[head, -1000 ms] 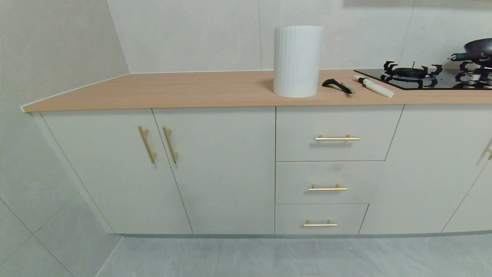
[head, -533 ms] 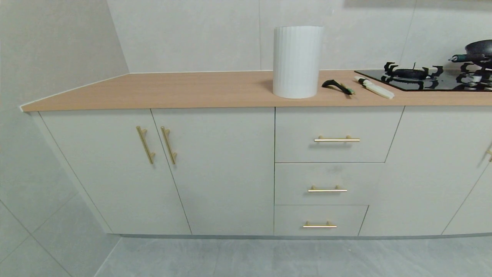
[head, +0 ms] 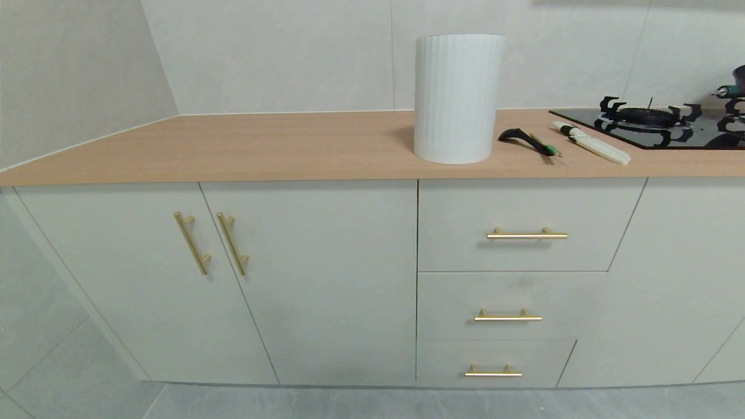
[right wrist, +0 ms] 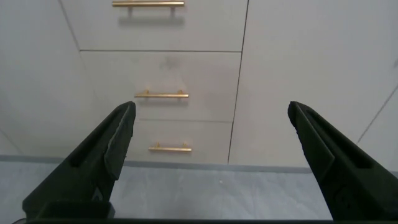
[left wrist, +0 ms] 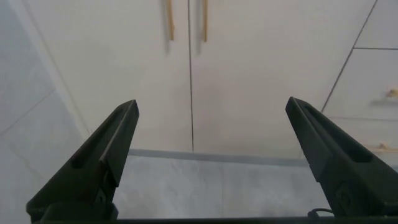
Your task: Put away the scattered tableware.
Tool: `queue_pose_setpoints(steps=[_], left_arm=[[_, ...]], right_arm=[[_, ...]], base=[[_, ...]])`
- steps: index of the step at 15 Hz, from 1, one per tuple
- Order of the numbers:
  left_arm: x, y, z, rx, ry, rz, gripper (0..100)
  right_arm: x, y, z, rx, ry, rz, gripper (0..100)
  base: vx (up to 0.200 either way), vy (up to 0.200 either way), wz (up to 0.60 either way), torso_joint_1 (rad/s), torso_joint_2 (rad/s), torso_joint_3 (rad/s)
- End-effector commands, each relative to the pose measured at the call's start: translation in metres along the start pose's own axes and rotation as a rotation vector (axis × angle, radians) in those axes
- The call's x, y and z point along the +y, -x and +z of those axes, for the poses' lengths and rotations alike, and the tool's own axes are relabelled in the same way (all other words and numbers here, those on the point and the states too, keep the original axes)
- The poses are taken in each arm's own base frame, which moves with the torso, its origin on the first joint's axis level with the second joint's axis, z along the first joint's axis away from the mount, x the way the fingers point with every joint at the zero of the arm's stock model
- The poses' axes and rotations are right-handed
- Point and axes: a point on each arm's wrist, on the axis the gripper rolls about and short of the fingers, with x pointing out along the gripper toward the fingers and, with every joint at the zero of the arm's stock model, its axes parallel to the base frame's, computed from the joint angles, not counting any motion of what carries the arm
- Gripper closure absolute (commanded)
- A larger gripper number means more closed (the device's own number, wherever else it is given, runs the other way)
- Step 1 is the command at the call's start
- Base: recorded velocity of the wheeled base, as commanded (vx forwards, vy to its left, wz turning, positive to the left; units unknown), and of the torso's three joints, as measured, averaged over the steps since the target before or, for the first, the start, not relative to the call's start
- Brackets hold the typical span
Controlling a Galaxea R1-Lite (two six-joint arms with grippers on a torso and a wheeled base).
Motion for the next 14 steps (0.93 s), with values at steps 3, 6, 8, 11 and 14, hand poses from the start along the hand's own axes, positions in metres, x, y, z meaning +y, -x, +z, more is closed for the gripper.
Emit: queue_pose_setpoints(steps=[3,6,8,11,14], left_arm=[[0.000,0.000,0.000,0.000,0.000,0.001,0],[0.000,0.000,0.000,0.000,0.000,0.001,0],[0.000,0.000,0.000,0.001,0.000,0.001,0],[0.000,0.000,0.000,0.000,0.000,0.001,0],[0.000,0.000,0.000,0.000,0.000,0.001,0]], right_arm=[[0.000,0.000,0.000,0.001,0.002,0.002,0],[0.000,0.000,0.000,0.001,0.001,0.002,0],[0.000,0.000,0.001,-0.004,0.004,0.001,0],[-0.001,0.011,0.076,-0.138,-0.104,0.063,0],[0.002,-0.047,0.104,0.197,-0.077,0.196,0]], base=[[0.000,0.000,0.00,0.000,0.00,0.000],[0.000,0.000,0.00,0.000,0.00,0.000],[0.000,0.000,0.00,0.000,0.00,0.000],[0.000,0.000,0.00,0.000,0.00,0.000],[0.000,0.000,0.00,0.000,0.00,0.000]])
